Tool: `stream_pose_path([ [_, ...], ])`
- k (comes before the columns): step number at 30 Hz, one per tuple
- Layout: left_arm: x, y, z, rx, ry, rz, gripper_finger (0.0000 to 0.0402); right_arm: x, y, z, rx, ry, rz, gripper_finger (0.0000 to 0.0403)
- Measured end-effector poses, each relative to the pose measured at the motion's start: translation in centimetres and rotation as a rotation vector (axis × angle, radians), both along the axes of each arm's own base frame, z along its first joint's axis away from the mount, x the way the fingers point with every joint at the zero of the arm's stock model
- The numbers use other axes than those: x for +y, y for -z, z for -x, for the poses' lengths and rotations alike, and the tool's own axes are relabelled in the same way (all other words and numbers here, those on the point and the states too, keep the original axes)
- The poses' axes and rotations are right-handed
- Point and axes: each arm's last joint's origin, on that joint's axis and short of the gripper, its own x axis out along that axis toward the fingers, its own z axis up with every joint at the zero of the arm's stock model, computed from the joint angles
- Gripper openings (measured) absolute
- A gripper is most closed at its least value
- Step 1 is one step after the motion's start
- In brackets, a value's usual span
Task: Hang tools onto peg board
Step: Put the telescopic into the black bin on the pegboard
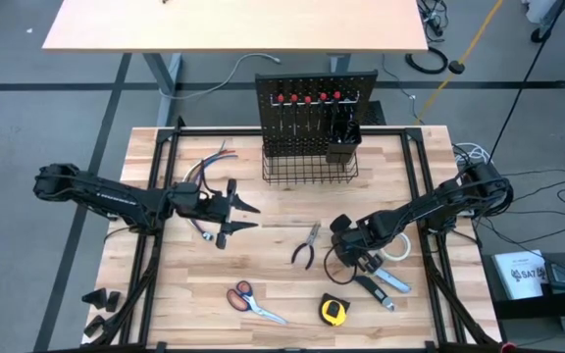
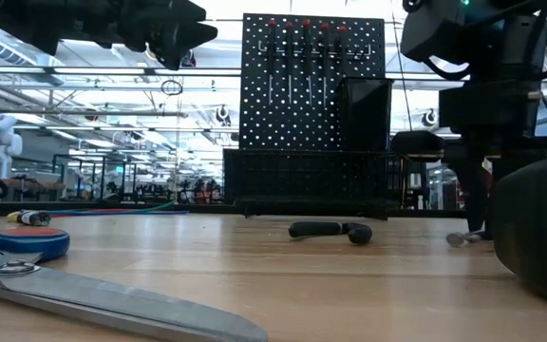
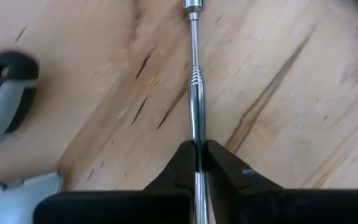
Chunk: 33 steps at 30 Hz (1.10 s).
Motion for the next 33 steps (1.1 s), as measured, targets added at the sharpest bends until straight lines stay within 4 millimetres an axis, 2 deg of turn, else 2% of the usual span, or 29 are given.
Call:
stream_pose_path([
  [6,-0.6,0.8,-0.4,0.042,0.189,0.011,0.0176,0.0,-0.7,-1.1,-0.045,0.189,-0.053,0.0010],
  [11,-0.6,2.6,-1.7,0.087,0.156,0.006,0.0176,-0.3,-1.1,-2.6,-0.166,0.459,-0.154,0.0009],
  [16,-0.7,4.6,-3.4,0.083,0.146,0.002,0.0160,-0.6,-0.8,-3.3,-0.185,0.649,-0.220,0.0011],
  [19,-0.6,5.4,-4.0,0.077,0.141,0.001,0.0124,-0.6,0.3,-3.5,-0.153,0.659,-0.196,0.0017],
  [22,-0.4,5.6,-4.3,0.062,0.137,0.000,0.0072,-0.5,1.4,-3.9,-0.138,0.662,-0.179,0.0010],
  [24,-0.4,5.4,-4.3,0.044,0.159,-0.015,0.0031,-0.4,1.7,-4.2,-0.156,0.659,-0.187,0.0007],
  [26,-0.4,5.2,-4.3,0.021,0.185,-0.015,0.0010,-0.3,1.7,-4.5,-0.185,0.652,-0.205,0.0007],
  [28,-0.5,5.0,-4.3,-0.005,0.199,-0.015,0.0009,-0.3,1.0,-4.5,-0.212,0.647,-0.232,0.0007],
  [33,-0.7,4.4,-4.2,-0.064,0.265,-0.010,0.0004,0.2,-2.7,-4.2,-0.367,0.587,-0.306,0.0005],
])
